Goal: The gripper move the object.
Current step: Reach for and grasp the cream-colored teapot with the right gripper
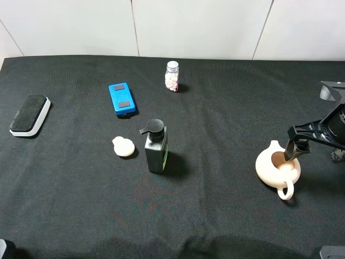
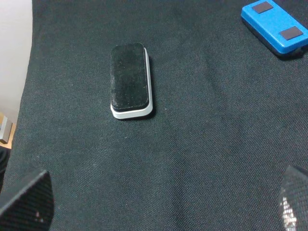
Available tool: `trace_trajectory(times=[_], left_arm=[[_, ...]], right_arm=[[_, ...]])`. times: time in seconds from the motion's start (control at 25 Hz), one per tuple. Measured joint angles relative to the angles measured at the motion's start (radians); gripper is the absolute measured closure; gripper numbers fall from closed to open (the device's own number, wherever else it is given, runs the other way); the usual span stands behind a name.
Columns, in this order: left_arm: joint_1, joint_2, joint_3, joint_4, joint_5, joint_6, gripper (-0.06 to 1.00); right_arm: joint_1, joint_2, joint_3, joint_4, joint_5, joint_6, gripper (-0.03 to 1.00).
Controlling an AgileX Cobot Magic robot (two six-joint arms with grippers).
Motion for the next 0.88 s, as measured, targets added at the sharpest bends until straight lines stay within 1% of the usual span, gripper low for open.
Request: trace_trajectory(times=[0.2, 0.56, 0.88], left_arm=[[0.0, 0.0, 0.0, 0.0, 0.0, 0.0, -0.05], [0.0, 0.0, 0.0, 0.0, 0.0, 0.0, -0.05], [0.0, 0.0, 0.0, 0.0, 0.0, 0.0, -0.05]], right_arm=[[0.0, 0.051, 0.001, -0.002, -0.005, 0.0, 0.27], [0.0, 0.178, 0.001, -0.002, -0.076, 0.0, 0.27], [0.0, 0.278, 0.0, 0.045, -0.127, -0.043, 0.27]])
